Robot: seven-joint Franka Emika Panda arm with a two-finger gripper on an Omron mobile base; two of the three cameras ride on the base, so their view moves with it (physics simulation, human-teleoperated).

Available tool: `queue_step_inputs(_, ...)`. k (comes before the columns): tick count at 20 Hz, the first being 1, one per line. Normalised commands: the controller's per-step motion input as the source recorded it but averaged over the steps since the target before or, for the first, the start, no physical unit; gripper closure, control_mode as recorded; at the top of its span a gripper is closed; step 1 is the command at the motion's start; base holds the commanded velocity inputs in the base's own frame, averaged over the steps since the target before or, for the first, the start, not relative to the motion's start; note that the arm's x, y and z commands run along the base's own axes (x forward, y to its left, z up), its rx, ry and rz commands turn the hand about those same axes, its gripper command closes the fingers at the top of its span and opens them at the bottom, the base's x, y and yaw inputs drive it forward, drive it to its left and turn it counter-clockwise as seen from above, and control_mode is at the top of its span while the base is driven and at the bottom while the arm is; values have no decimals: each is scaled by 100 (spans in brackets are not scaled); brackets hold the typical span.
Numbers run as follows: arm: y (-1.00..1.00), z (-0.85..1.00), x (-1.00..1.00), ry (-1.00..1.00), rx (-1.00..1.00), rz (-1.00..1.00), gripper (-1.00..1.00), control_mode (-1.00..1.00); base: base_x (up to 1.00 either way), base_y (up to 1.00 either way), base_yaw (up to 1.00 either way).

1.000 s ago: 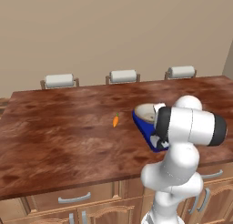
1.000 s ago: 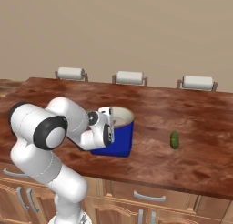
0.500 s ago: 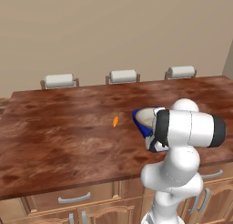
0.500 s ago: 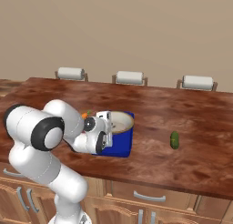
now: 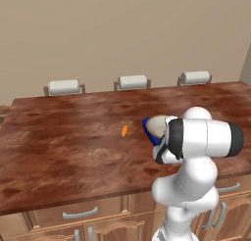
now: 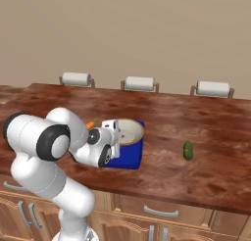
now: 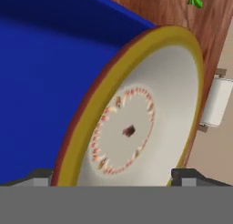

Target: Place the two vegetables and bowl onto the tray for setting up a vegetable dip station.

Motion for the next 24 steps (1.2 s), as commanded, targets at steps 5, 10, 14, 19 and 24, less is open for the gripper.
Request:
queue_step_inputs(5, 0, 10, 0, -6, 0, 0, -100, -100, 0, 0, 0)
queue_step_inputs(10, -6, 25, -6, -1, 0, 0, -100, -100, 0, 0, 0)
queue_step_inputs(14, -9, 36, -15, 6, 0, 0, -100, -100, 0, 0, 0)
queue_step_inputs(19, -7, 36, -9, 16, 0, 0, -100, -100, 0, 0, 0)
queue_step_inputs(24, -6, 28, -20, 31, 0, 0, -100, -100, 0, 0, 0)
